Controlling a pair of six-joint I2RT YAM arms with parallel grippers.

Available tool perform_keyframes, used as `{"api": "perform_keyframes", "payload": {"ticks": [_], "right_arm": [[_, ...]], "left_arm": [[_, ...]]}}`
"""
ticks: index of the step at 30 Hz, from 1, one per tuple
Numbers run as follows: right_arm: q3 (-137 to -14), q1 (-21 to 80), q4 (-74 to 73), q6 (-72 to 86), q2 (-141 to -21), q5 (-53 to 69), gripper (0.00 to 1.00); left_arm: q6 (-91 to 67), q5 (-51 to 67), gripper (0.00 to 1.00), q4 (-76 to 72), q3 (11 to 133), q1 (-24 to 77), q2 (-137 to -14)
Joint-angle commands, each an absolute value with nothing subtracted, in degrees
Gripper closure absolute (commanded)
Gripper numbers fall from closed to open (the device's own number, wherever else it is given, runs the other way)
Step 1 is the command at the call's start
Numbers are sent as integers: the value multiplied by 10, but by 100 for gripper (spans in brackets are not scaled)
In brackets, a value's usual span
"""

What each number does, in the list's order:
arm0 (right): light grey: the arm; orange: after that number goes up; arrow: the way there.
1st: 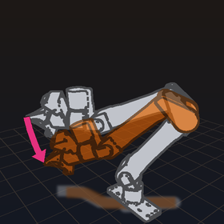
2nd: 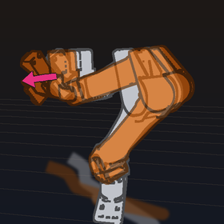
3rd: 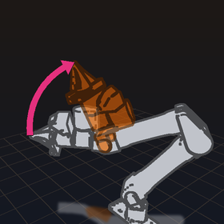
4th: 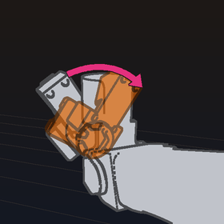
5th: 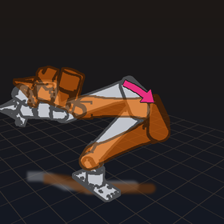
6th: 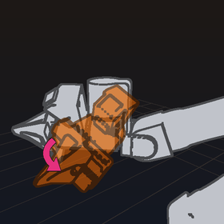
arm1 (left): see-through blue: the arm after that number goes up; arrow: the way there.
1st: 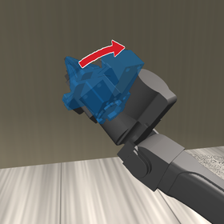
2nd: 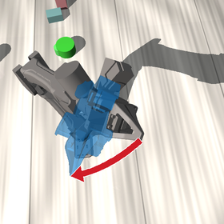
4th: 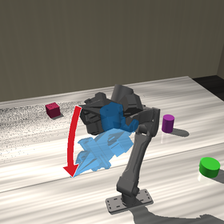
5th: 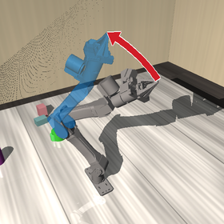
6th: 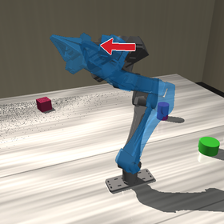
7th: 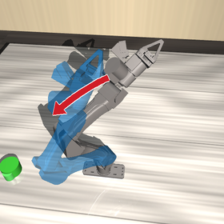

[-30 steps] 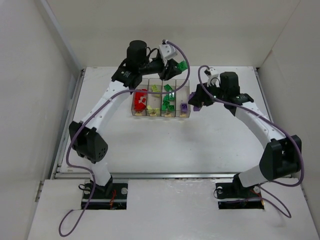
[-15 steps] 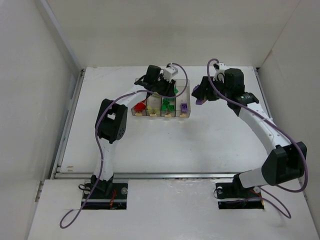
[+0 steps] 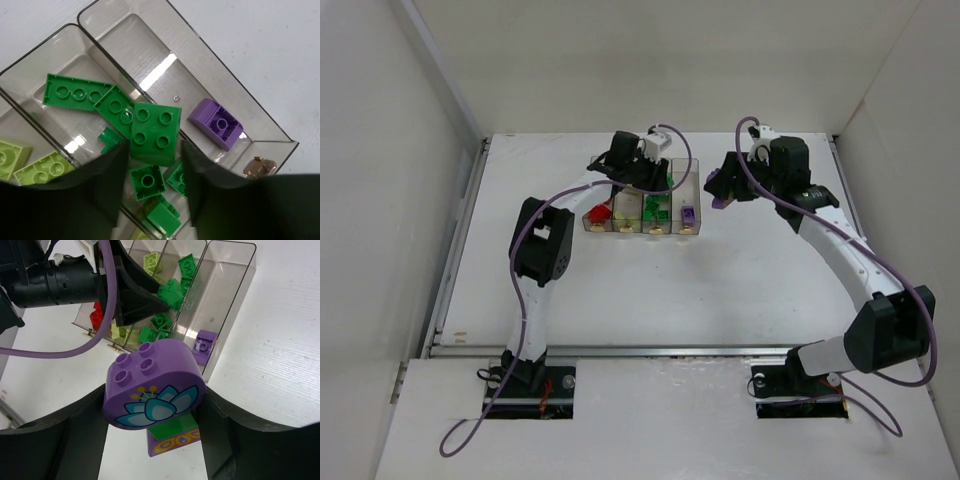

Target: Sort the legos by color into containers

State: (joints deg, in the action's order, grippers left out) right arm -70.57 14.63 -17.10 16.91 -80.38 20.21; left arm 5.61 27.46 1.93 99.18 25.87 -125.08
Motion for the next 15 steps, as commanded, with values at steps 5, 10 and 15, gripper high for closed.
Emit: {"api": "perform_keyframes", "payload": {"ticks": [5, 10, 15], "right_arm": [[-732, 144, -142, 165, -763, 201, 100], [-743, 144, -142, 171, -752, 207, 100], [-764, 144, -124, 231, -741, 201, 100]], "left_arm": [[43, 290, 26, 22, 1001, 245, -1219], [73, 329, 0, 59, 1007, 245, -1184], [159, 389, 0, 103, 1005, 245, -1101]]}}
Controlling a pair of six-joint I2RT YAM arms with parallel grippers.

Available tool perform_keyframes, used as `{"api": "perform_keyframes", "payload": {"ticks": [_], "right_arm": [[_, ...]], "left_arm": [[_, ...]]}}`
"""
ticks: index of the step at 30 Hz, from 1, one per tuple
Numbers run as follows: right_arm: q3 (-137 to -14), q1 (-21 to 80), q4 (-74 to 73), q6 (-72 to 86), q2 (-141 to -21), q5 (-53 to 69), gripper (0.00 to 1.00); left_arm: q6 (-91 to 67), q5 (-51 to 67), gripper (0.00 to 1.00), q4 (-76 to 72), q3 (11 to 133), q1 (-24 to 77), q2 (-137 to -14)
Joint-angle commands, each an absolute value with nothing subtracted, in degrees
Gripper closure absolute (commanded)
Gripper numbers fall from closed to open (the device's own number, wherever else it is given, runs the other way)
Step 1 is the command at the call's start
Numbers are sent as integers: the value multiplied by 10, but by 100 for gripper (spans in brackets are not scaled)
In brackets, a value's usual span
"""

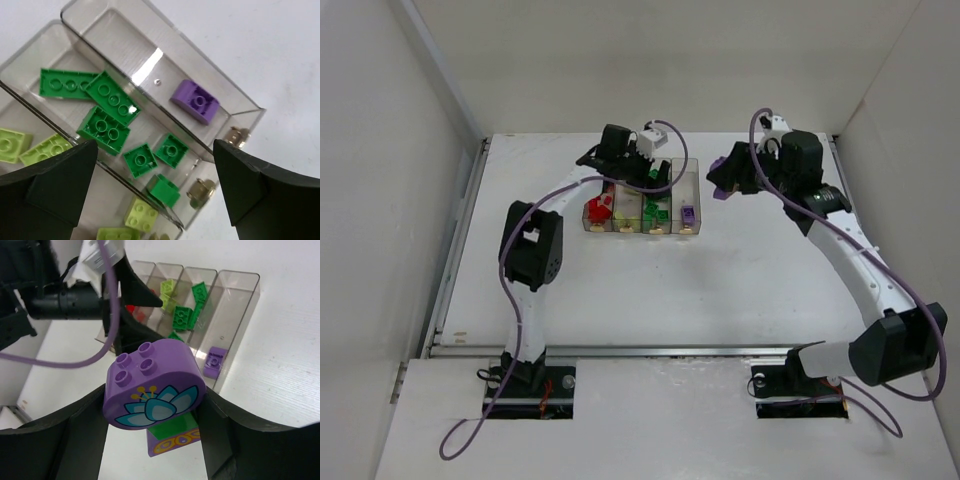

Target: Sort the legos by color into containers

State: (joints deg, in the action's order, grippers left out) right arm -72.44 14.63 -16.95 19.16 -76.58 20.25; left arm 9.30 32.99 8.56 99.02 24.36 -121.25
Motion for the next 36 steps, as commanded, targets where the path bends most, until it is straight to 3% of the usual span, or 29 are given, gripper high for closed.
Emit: {"api": "perform_keyframes", "payload": {"ticks": [1, 6, 11, 21, 36], "right_arm": [[-764, 144, -116, 261, -741, 201, 100], [-776, 149, -95, 365, -735, 123, 100], [-776, 192, -83, 452, -717, 3, 100], [-748, 284, -83, 518, -690, -158, 100], [-726, 295, -83, 540, -685, -175, 100]], "left_arm": [[183, 402, 0, 118, 995, 251, -1063], [281, 442, 0, 91, 914, 285, -926], [145, 461, 0, -39, 839, 315, -842], [1, 410, 0, -25, 925, 349, -928], [-12, 452, 0, -61, 912, 361, -923]]}}
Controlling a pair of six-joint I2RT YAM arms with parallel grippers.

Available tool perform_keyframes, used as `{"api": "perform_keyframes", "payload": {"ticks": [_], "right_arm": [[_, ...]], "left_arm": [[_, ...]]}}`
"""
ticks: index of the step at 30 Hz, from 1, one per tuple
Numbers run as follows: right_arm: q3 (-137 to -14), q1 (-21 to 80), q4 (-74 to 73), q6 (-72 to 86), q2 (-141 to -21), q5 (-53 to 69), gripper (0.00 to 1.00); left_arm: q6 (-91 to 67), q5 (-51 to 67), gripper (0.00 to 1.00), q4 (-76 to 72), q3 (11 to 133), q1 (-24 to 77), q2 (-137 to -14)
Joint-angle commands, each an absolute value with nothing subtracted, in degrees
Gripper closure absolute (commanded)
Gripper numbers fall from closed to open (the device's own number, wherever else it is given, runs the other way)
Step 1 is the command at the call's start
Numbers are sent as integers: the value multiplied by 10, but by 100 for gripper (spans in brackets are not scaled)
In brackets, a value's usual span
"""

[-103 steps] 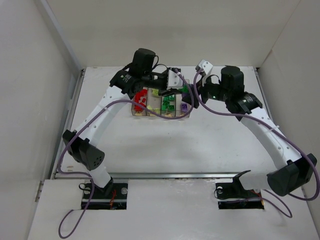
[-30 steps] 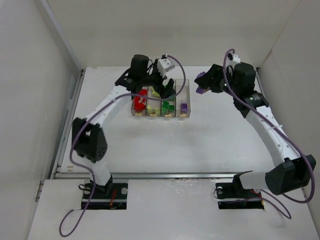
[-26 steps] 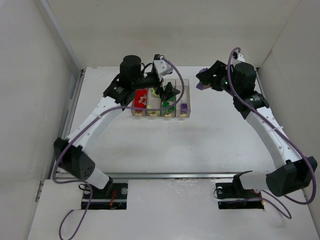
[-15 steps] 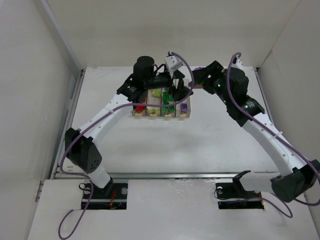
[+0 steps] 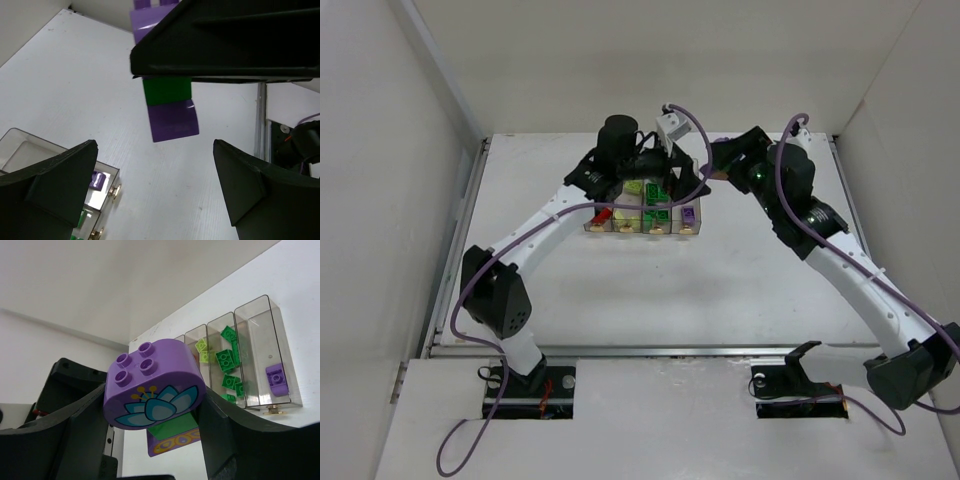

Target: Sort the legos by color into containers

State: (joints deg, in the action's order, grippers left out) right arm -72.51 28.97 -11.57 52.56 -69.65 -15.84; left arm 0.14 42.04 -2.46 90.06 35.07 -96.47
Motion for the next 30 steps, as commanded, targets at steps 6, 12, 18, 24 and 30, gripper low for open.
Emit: {"api": "perform_keyframes", "payload": {"ticks": [6, 12, 18, 24, 30], "right_arm": [[-726, 301, -83, 540, -685, -163, 100], [-721, 301, -83, 545, -685, -158, 100], [-715, 301, -83, 550, -685, -147, 100], [-710, 301, -83, 550, -679, -147, 100], [-710, 301, -83, 555, -679, -147, 100]], "left_arm": [[-44, 439, 0, -82, 918, 367, -931], [-65, 429, 9, -69, 940, 373, -954], [-64, 414, 29, -71, 940, 383, -964], [-64, 403, 41, -51, 945, 383, -975], [-59, 397, 59, -33, 951, 383, -985]]}}
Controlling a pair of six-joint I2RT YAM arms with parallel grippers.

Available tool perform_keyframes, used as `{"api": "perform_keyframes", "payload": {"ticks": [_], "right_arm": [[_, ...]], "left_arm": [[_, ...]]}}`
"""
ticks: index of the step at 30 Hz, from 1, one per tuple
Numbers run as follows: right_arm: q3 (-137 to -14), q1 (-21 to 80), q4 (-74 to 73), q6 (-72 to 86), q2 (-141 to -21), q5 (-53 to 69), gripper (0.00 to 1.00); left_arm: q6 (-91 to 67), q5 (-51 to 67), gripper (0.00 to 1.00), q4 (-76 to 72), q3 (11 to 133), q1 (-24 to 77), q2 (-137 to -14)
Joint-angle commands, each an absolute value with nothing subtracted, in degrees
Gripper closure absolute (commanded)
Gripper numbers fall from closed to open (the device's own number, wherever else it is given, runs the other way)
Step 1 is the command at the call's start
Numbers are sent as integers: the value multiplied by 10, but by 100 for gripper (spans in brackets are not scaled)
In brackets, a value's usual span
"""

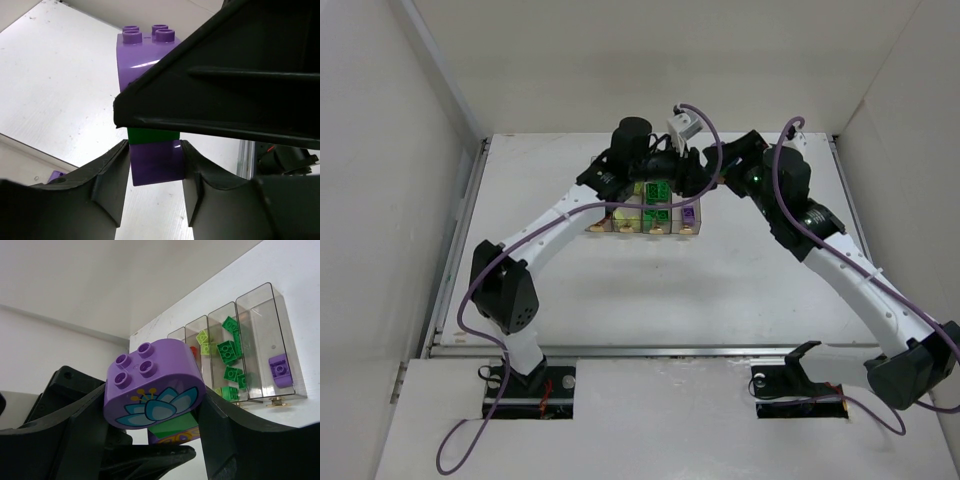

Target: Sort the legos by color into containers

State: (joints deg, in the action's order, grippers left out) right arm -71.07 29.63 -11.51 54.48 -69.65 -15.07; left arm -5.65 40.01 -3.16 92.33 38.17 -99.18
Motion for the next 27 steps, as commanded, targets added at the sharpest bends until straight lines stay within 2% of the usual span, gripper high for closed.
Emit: {"api": "perform_keyframes", "payload": {"ticks": [1, 4, 7, 8, 9, 10, 19, 27], "right_arm": [[-705, 301, -83, 555, -674, -147, 100], [-705, 301, -83, 555, -674, -152, 100], [-705, 301, -83, 555, -674, -152, 100], [-705, 301, -83, 555, -674, -152, 100], [-700, 301, -83, 555, -674, -152, 100], [-700, 301, -83, 555, -674, -159, 100], [-714, 264, -83, 490, -698, -198, 100], [-750, 224, -83, 449, -740, -198, 100]], "left_arm": [[-59, 397, 62, -28, 951, 383, -985], [-59, 397, 65, -28, 951, 383, -985], [-54, 392, 75, -28, 957, 383, -985], [-54, 392, 81, -28, 963, 383, -985], [-48, 392, 95, -22, 963, 383, -985], [-47, 386, 100, -22, 963, 383, -985], [13, 381, 100, 33, 914, 383, -980], [32, 381, 100, 59, 931, 383, -1002]]}}
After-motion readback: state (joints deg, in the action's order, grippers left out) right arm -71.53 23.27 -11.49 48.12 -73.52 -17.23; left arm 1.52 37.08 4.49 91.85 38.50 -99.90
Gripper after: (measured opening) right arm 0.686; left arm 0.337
